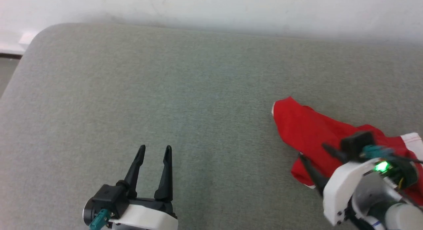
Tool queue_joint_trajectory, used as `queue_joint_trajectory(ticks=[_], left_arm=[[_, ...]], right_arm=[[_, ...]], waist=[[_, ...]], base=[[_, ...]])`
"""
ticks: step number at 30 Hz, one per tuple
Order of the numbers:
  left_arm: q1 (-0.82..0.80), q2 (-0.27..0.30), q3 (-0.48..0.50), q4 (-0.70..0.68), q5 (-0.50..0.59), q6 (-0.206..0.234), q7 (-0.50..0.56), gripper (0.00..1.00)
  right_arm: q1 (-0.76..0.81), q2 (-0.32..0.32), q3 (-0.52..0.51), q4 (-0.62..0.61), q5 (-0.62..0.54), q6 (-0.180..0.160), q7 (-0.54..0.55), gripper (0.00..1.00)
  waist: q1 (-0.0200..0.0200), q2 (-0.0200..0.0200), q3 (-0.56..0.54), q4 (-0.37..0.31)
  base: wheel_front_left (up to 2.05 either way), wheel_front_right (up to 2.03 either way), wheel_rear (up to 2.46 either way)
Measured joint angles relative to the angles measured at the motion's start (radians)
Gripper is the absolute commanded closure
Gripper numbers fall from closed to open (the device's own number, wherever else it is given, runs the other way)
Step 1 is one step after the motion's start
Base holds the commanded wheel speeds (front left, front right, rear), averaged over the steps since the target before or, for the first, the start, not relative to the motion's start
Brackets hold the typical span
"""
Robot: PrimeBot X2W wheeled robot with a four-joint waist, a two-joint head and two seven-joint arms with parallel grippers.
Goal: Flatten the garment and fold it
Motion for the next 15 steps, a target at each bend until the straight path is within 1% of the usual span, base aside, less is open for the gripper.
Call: queue_joint_trajectory(ticks=[5, 8, 11, 12, 13, 14, 15], left_arm=[[-0.004, -0.007, 0.0, 0.004, 0.0, -0.007, -0.001, 0.0], [-0.011, -0.013, 0.0, 0.007, 0.0, -0.007, -0.001, 0.0], [-0.015, -0.015, 0.004, 0.008, 0.0, -0.008, -0.001, 0.0], [-0.015, -0.016, 0.005, 0.008, 0.0, -0.009, -0.001, 0.0], [-0.015, -0.017, 0.007, 0.008, 0.0, -0.009, -0.001, 0.0], [-0.015, -0.018, 0.009, 0.008, 0.0, -0.009, -0.001, 0.0], [-0.015, -0.019, 0.012, 0.008, 0.0, -0.009, -0.001, 0.0]], right_arm=[[0.031, -0.036, 0.079, 0.087, -0.053, 0.0, 0.065, 0.0], [0.034, -0.051, 0.108, 0.14, -0.095, 0.0, 0.067, 0.0], [0.018, -0.054, 0.121, 0.195, -0.133, 0.0, 0.046, 0.0], [0.007, -0.059, 0.126, 0.207, -0.15, 0.0, 0.033, 0.39], [-0.005, -0.058, 0.123, 0.222, -0.162, 0.0, 0.015, 0.62], [-0.019, -0.058, 0.124, 0.237, -0.174, 0.0, 0.002, 0.95], [-0.032, -0.059, 0.128, 0.249, -0.183, 0.0, -0.01, 1.0]], waist=[[0.0001, 0.0, 0.016, 0.045], [0.0, 0.0, 0.026, 0.068], [0.0, 0.0, 0.033, 0.084], [0.0, 0.0, 0.035, 0.088], [0.0, 0.0, 0.036, 0.091], [0.0, 0.0, 0.036, 0.091], [0.0001, 0.0, 0.034, 0.091]], base=[[0.0, 0.0, 0.0], [0.0, 0.0, 0.0], [0.0, 0.0, 0.0], [0.0, 0.0, 0.0], [0.0, 0.0, 0.0], [0.0, 0.0, 0.0], [0.0, 0.0, 0.0]])
